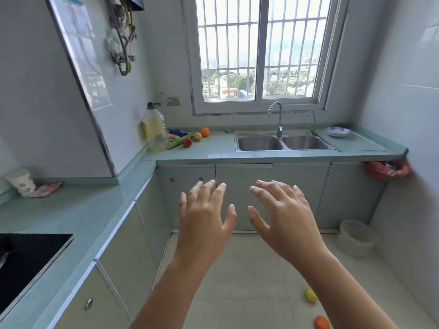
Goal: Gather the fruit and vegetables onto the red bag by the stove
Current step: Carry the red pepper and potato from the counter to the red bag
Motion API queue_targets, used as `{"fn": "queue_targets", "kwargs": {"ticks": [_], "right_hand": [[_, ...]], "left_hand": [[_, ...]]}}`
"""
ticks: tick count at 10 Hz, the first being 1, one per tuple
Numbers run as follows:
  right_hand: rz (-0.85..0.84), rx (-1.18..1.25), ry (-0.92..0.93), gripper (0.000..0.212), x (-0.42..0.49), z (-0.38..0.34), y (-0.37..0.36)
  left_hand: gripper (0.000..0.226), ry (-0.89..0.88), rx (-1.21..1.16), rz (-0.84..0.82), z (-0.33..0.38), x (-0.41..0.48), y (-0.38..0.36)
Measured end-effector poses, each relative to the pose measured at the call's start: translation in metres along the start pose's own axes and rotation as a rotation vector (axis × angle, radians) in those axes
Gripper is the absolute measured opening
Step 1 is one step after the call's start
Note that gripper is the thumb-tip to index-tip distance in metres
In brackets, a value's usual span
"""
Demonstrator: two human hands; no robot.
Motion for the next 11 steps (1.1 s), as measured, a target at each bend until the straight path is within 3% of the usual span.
{"fn": "queue_targets", "kwargs": {"ticks": [4, 11], "right_hand": [[-0.051, 0.068, 0.009, 0.042, 0.092, 0.096, -0.105], [-0.148, 0.096, 0.070, 0.042, 0.348, 0.099, -0.380]], "left_hand": [[0.049, 0.081, 0.026, -0.050, -0.023, 0.093, -0.124], [0.048, 0.209, 0.043, -0.038, -0.267, 0.294, -0.302]]}}
Point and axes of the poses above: each hand's wrist, its own x-axis towards the middle knuckle, its own y-axis out of the back of the hand, z = x × y, the point moved 3 cm from there along x, towards the middle knuckle
